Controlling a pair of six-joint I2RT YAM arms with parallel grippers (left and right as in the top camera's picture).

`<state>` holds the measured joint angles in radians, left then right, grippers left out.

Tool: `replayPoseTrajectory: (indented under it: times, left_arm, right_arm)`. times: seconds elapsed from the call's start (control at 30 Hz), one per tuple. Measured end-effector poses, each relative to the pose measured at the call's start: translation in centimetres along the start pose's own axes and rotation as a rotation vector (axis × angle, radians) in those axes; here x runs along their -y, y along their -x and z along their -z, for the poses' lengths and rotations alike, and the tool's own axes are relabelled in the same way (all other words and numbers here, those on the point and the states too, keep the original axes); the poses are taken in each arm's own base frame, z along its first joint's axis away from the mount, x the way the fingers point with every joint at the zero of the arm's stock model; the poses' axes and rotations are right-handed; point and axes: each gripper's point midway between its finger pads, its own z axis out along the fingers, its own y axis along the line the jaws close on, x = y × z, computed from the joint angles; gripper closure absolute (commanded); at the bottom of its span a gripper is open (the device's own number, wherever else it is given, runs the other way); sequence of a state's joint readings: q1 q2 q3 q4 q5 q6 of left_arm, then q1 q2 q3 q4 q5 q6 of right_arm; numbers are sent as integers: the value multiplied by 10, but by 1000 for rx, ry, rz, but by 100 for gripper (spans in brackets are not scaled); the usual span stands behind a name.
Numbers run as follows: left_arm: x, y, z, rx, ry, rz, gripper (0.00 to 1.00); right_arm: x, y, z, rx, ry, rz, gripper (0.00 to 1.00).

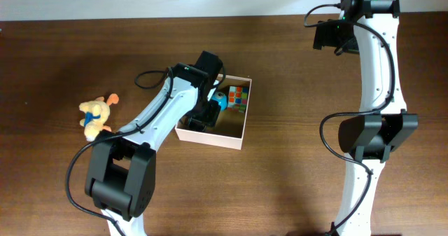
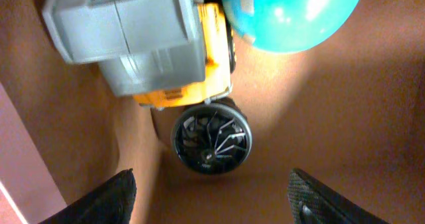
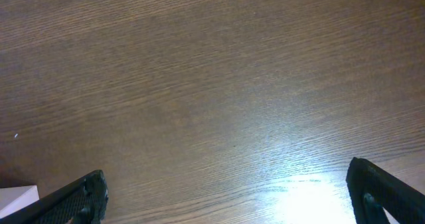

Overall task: Pack container
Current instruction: 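Lower the puck into the box beside the truck, then move the left gripper left over the plush duck and close on it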

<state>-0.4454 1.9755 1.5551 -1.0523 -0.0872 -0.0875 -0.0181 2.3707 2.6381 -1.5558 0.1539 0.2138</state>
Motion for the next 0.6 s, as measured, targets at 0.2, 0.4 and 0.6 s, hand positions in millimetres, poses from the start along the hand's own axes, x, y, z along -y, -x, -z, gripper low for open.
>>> replayPoseTrajectory:
  times: [0.2,0.4,0.6]
  left_arm:
    - [0,24,21,75,-7,7,25]
    - [-1,73,85,253,-22,22,24]
    - [-26,73,116,265,26,70,13]
  right_arm:
    - [0,0,0,0,0,0,1]
    - [0,0,0,0,0,0,1]
    - [0,0,0,0,0,0,1]
